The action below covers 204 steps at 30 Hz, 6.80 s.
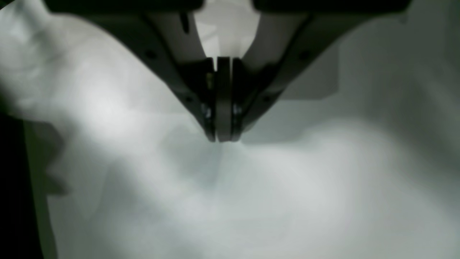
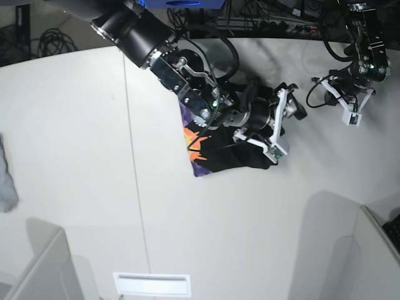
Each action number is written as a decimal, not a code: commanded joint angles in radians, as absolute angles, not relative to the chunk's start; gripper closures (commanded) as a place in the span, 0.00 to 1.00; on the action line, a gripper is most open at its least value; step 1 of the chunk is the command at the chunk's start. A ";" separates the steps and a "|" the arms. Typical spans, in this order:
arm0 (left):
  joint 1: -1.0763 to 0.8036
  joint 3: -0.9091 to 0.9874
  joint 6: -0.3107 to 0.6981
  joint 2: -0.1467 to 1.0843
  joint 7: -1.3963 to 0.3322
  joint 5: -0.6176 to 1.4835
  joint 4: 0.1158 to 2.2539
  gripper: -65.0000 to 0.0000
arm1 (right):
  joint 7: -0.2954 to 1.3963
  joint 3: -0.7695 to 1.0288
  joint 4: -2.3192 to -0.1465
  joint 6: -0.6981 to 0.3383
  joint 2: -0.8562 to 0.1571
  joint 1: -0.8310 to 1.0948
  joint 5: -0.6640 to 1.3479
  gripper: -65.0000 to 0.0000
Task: Fold the T-shirt properly
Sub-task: 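Press the folded end flat with the right gripper and release, then grasp the folded bundle's edge with the left gripper, then rotate and flip the bundle with the left gripper, print side up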
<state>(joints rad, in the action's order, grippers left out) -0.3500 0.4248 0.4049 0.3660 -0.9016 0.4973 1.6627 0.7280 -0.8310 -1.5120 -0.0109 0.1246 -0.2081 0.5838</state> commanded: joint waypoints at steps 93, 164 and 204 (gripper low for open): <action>-0.082 0.217 0.295 0.189 -0.886 1.020 1.432 0.00 | 0.650 -0.193 -1.948 0.262 -0.314 0.179 0.599 1.00; 0.541 -1.056 0.698 0.116 -0.650 0.027 1.273 1.00 | 0.647 0.472 -1.865 0.028 -0.028 0.507 0.591 1.00; 0.607 -0.766 0.698 0.130 -0.685 0.028 1.402 0.23 | 0.572 0.461 -1.817 0.021 -0.038 0.499 0.591 1.00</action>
<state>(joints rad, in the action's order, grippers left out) 0.5835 -0.7712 0.7048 0.1318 -0.6853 0.0299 1.3876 0.5903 0.4580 -1.7950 0.0319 -0.0292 0.4980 0.5850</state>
